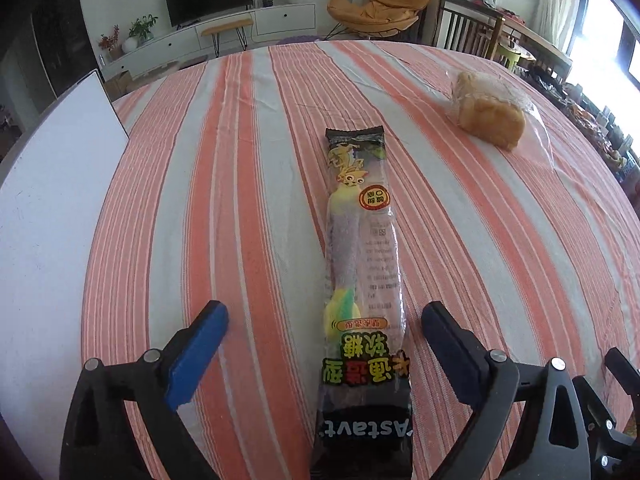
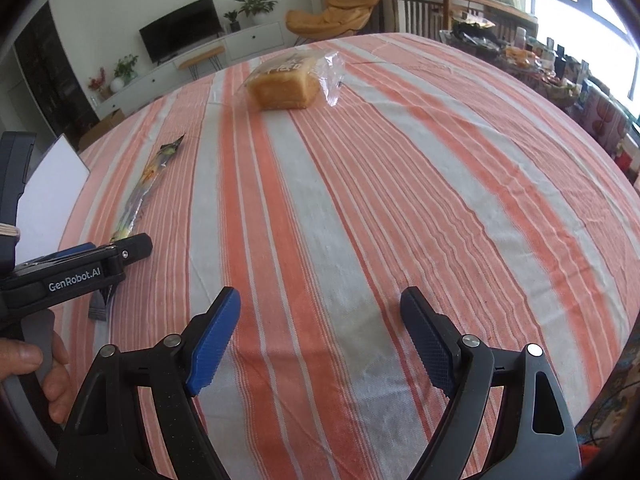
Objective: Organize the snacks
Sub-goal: 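Lower the left tool around the long clear Astaut stick packet, then move the right tool to the milk toast bread bag and grasp it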
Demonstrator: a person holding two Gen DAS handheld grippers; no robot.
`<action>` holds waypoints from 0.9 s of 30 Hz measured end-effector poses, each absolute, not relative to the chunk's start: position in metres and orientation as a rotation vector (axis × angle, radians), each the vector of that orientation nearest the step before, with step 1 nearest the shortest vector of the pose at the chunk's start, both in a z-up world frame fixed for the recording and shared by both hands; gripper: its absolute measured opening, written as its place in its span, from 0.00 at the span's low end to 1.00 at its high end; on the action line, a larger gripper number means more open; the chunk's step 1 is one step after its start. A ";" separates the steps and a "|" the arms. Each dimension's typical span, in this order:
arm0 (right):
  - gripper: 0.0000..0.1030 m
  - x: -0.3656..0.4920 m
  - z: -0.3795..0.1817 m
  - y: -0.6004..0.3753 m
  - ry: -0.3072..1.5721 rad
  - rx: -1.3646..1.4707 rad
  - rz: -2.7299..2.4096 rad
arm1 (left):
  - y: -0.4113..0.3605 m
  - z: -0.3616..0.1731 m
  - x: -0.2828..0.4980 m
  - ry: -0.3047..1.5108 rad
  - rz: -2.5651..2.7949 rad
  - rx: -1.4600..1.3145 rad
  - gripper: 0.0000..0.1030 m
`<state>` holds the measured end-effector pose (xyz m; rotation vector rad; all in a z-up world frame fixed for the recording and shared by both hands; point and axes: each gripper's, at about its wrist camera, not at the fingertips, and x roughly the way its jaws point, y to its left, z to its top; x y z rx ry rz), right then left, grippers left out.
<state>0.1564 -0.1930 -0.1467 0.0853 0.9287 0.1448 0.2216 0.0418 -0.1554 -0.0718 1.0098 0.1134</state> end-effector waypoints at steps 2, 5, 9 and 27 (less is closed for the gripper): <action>0.83 0.156 -0.148 -0.188 0.933 0.050 0.135 | 0.054 -0.158 0.227 0.997 0.148 -0.092 1.00; 0.83 0.155 -0.149 -0.183 0.940 0.004 0.122 | 0.063 -0.160 0.226 0.960 0.150 -0.089 1.00; 0.83 0.154 -0.150 -0.180 0.943 -0.016 0.111 | 0.066 -0.160 0.223 0.951 0.139 -0.082 1.00; 0.86 0.154 -0.151 -0.178 0.945 -0.031 0.116 | 0.063 -0.160 0.222 0.946 0.144 -0.079 1.00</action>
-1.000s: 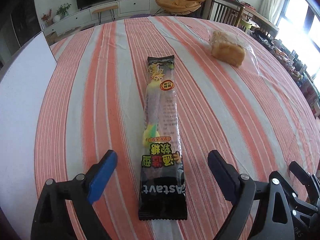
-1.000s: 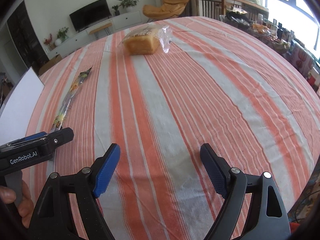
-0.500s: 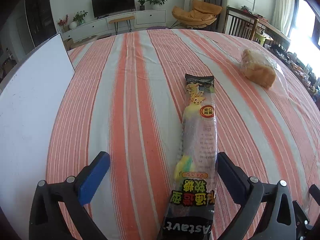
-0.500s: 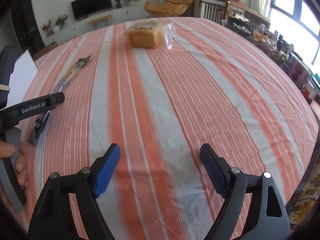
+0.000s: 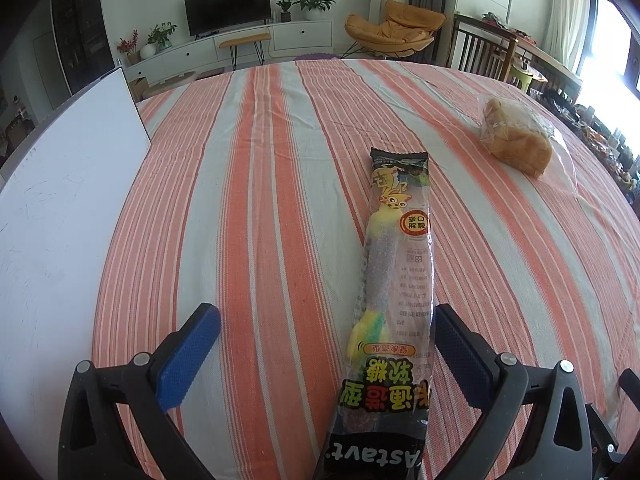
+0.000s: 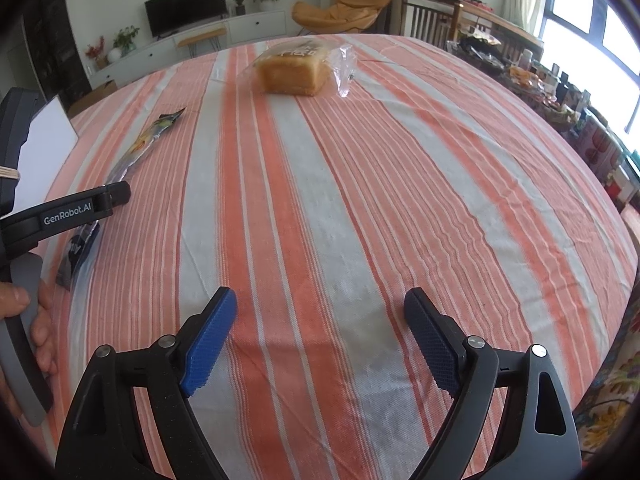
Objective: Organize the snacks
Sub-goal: 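Move the right tool to the milk toast bread bag and grasp it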
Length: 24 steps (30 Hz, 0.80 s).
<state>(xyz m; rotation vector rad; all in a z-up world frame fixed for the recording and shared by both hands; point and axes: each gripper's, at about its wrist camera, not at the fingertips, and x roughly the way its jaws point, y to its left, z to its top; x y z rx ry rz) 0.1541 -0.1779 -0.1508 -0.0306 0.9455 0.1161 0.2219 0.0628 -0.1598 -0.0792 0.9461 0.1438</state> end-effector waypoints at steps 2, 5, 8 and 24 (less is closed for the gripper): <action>0.86 0.154 -0.151 -0.178 0.946 -0.030 0.118 | 0.063 -0.160 0.222 0.946 0.144 -0.079 1.00; 0.86 0.154 -0.151 -0.179 0.947 -0.024 0.124 | 0.063 -0.160 0.222 0.946 0.144 -0.079 1.00; 0.86 0.154 -0.149 -0.184 0.945 0.013 0.138 | 0.063 -0.160 0.222 0.946 0.144 -0.079 1.00; 0.84 0.257 -0.051 -0.171 0.793 -0.339 0.349 | 0.062 -0.159 0.221 0.941 0.157 -0.079 1.00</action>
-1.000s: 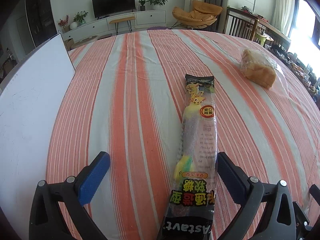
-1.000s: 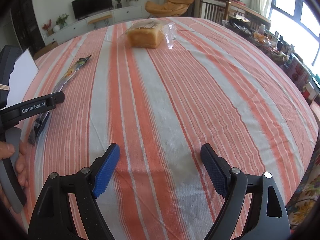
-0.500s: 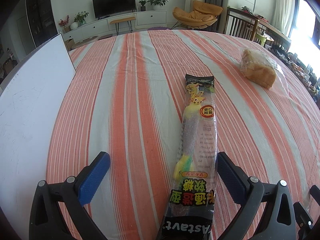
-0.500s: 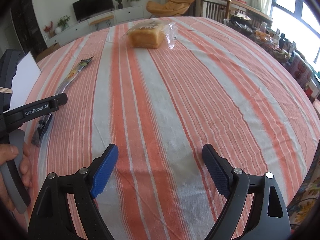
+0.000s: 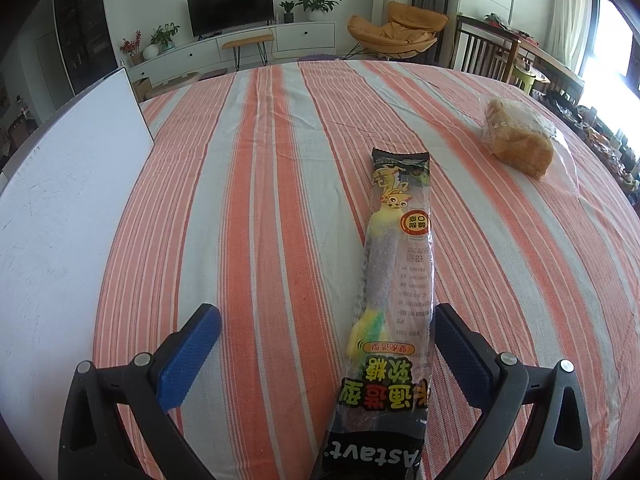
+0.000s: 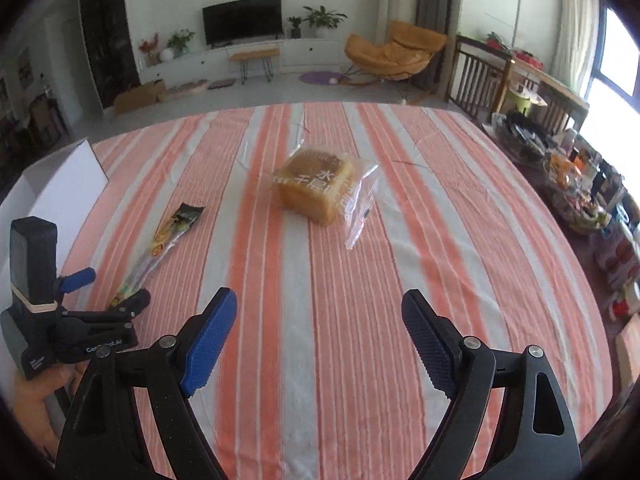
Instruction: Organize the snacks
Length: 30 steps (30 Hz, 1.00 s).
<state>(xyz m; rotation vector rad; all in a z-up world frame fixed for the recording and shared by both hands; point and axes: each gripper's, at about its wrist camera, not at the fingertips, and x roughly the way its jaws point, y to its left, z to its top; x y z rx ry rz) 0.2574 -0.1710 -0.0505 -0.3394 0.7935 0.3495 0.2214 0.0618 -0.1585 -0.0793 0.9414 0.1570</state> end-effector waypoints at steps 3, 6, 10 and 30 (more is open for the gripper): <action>0.84 0.298 -0.053 -0.154 0.853 -0.541 0.432 | 0.061 -0.159 0.221 0.941 0.159 -0.081 1.00; 0.84 0.329 -0.070 -0.142 0.920 -0.690 0.481 | 0.060 -0.159 0.222 0.940 0.161 -0.082 1.00; 0.84 0.360 -0.095 -0.125 0.934 -0.837 0.516 | 0.060 -0.159 0.222 0.940 0.160 -0.083 1.00; 0.72 0.376 -0.132 -0.179 1.044 0.031 0.363 | 0.058 -0.159 0.224 0.940 0.159 -0.084 1.00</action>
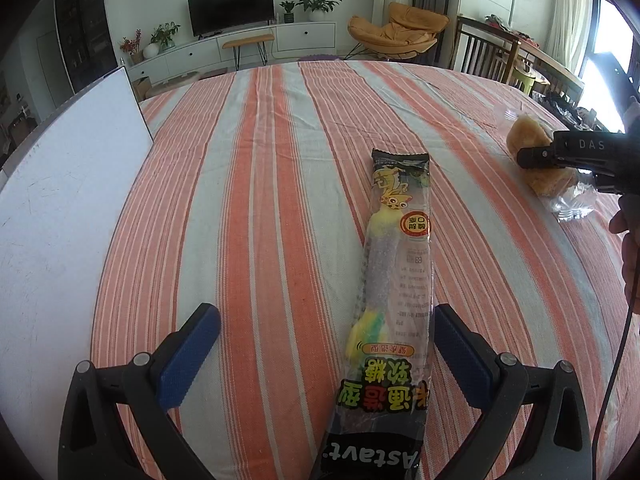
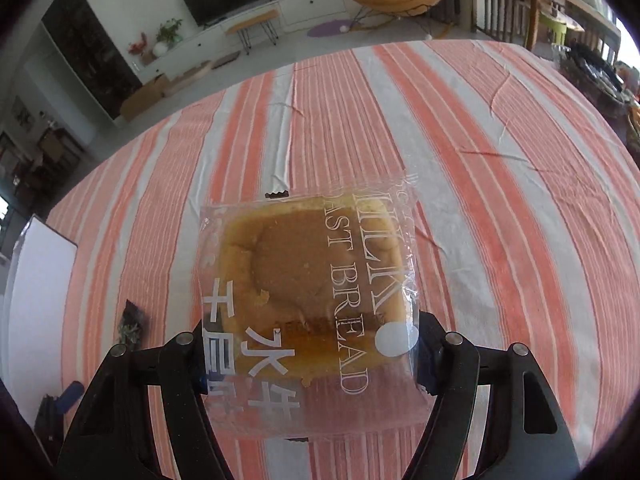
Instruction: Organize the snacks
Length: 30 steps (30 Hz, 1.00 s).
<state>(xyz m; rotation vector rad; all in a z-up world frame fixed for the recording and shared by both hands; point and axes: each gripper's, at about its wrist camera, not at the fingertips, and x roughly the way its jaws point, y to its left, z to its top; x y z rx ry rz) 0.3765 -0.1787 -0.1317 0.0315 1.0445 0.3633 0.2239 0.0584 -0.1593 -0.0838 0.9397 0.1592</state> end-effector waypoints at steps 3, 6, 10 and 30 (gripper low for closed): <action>0.72 0.326 -0.136 -0.169 0.994 -0.097 0.298 | 0.058 -0.159 0.224 0.940 0.159 -0.084 1.00; 0.72 0.271 -0.136 -0.170 0.969 -0.104 0.266 | 0.058 -0.159 0.224 0.940 0.159 -0.084 1.00; 0.74 0.211 -0.139 -0.170 0.954 -0.068 0.240 | 0.059 -0.160 0.224 0.939 0.159 -0.084 1.00; 0.88 0.179 -0.149 -0.169 0.900 -0.049 0.152 | 0.058 -0.160 0.224 0.939 0.160 -0.084 1.00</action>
